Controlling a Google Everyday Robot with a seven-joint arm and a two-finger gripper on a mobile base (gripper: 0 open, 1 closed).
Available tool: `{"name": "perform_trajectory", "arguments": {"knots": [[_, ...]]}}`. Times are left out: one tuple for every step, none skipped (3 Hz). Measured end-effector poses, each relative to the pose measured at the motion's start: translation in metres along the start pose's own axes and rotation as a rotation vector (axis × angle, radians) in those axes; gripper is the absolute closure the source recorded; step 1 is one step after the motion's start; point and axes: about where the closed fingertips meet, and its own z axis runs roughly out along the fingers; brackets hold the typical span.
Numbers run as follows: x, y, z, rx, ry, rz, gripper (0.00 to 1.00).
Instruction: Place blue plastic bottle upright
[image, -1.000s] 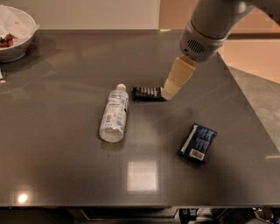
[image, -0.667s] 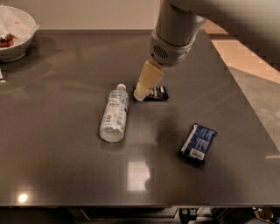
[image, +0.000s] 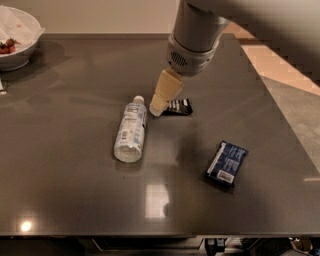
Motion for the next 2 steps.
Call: {"name": "perform_trajectory", "arguments": {"knots": [[-0.016,0.016,0.005,-0.016,0.062,0.03,0.0],[-0.038,0.035,0.012,-0.039,0.107,0.075,0.0]]}}
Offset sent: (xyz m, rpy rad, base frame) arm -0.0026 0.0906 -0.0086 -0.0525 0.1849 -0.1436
